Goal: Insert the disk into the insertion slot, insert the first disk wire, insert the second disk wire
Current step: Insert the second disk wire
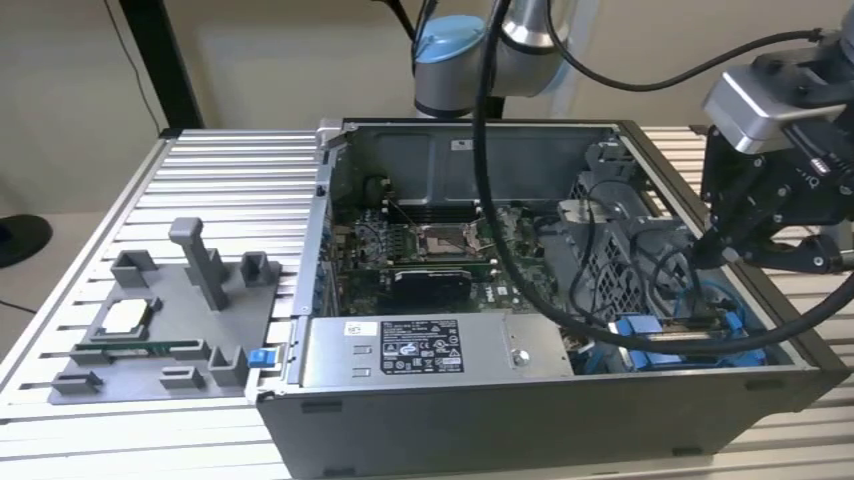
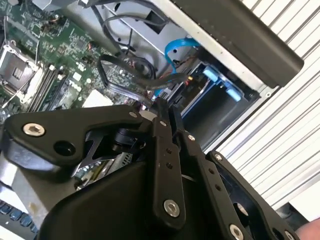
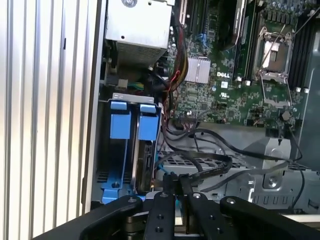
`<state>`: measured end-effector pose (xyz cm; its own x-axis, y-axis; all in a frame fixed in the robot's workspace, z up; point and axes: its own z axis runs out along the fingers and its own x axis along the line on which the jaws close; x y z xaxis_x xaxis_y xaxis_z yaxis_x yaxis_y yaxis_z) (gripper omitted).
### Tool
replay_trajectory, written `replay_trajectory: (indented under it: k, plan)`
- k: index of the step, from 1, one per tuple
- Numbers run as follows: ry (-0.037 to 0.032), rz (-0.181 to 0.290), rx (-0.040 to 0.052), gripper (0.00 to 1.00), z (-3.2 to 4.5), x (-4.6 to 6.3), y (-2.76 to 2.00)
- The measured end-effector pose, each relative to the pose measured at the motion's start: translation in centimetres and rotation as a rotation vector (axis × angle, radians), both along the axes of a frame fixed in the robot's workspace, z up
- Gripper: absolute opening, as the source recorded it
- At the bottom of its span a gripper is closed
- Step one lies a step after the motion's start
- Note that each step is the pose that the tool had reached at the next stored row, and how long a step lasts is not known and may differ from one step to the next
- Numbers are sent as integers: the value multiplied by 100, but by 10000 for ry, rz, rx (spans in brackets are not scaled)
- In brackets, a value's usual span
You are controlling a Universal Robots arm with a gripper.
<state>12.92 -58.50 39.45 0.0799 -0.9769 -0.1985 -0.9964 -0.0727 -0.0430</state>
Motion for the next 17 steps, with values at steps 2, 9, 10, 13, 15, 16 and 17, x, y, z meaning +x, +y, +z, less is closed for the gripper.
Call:
replay_trajectory:
  k: [2, 9, 10, 13, 15, 16, 17]
  plan:
    - [-1, -1, 0, 0, 0, -56, 0]
    - [-6, 0, 1, 0, -1, -236, -1]
    - [-8, -1, 0, 0, -1, -244, -3]
    - [-16, 5, 0, 0, -10, -247, -9]
    - [-23, 9, 1, 0, -21, -248, -14]
    - [-26, 12, 0, 0, -28, -248, -16]
    - [-28, 17, -2, 0, -34, -248, -19]
